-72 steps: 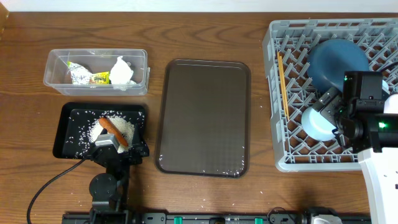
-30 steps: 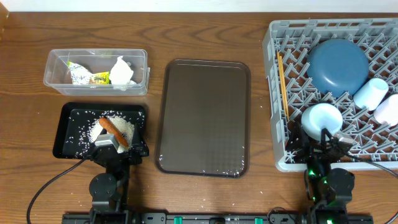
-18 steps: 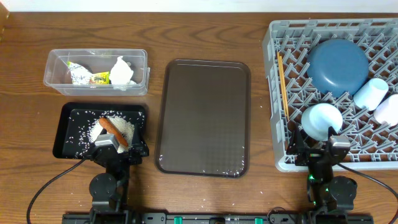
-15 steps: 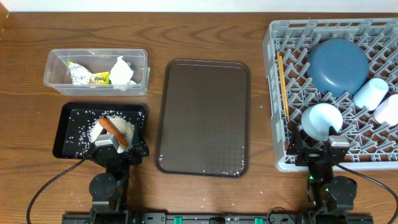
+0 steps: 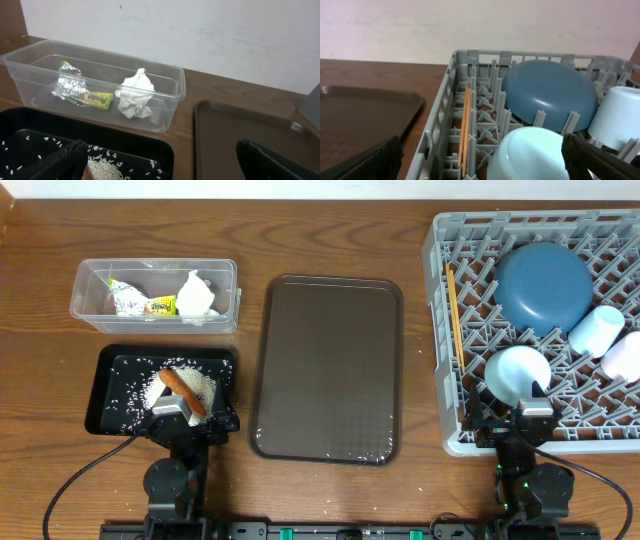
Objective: Sort waste into correct bins and load items into the dishwasher rack
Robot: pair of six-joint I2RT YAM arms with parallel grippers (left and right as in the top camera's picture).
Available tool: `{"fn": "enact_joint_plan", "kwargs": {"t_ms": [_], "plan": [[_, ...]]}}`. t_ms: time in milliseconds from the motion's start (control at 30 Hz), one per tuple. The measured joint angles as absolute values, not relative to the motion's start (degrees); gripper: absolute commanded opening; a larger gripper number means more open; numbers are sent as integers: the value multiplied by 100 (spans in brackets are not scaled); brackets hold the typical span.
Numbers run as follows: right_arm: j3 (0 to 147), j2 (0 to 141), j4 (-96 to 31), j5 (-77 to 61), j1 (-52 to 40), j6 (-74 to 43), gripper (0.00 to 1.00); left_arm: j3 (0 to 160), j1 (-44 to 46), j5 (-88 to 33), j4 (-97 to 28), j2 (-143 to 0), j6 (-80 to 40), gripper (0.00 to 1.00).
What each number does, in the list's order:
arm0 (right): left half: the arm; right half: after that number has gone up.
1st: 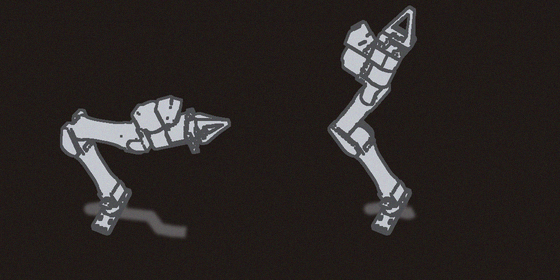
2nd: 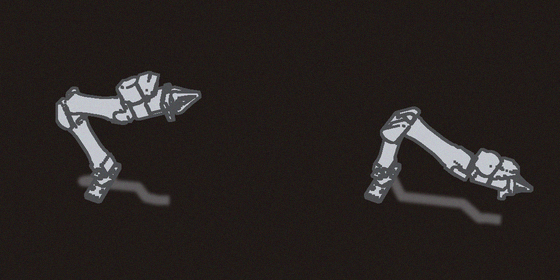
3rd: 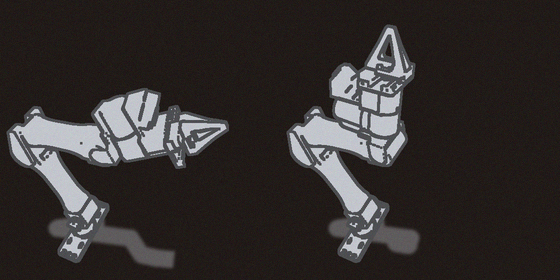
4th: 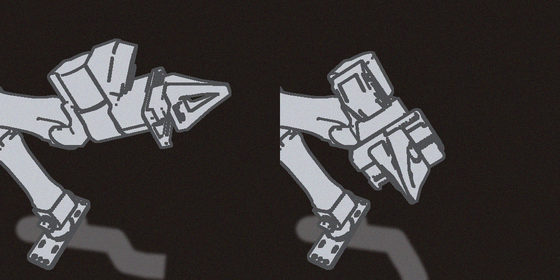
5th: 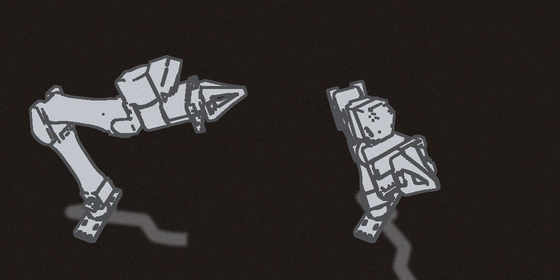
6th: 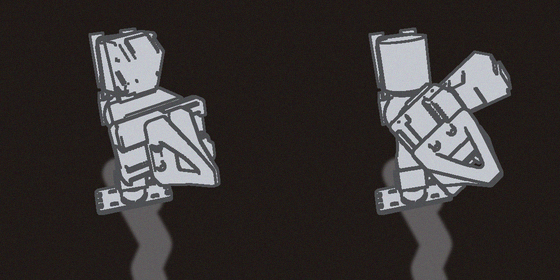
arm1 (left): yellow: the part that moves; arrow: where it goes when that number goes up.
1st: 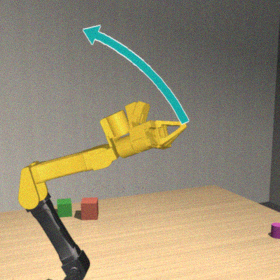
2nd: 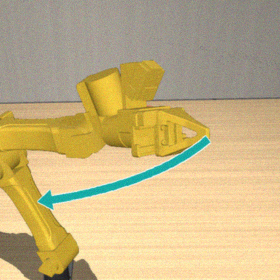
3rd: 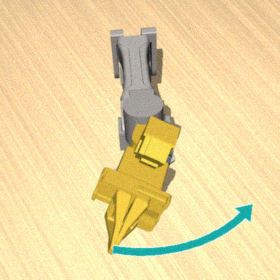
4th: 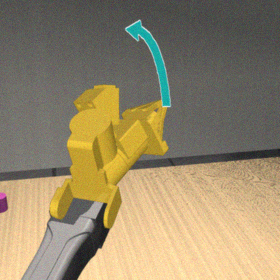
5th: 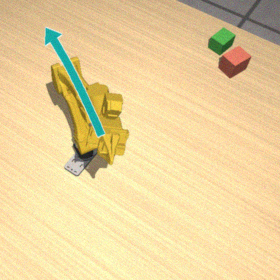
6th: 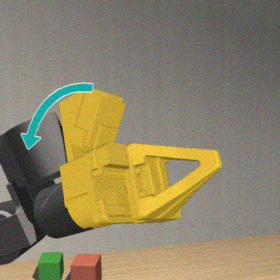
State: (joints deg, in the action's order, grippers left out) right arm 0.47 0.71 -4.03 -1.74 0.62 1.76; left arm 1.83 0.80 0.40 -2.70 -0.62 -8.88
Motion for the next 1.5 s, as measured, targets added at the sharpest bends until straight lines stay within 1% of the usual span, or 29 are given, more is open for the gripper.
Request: {"fn": "enact_joint_plan", "kwargs": {"t_ms": [500,1500], "plan": [[47,71,-403,-174,62,360,99,183,80,40,-270,-62,-888,97],[47,71,-405,-174,62,93,99,183,80,40,-270,-62,-888,97]]}}
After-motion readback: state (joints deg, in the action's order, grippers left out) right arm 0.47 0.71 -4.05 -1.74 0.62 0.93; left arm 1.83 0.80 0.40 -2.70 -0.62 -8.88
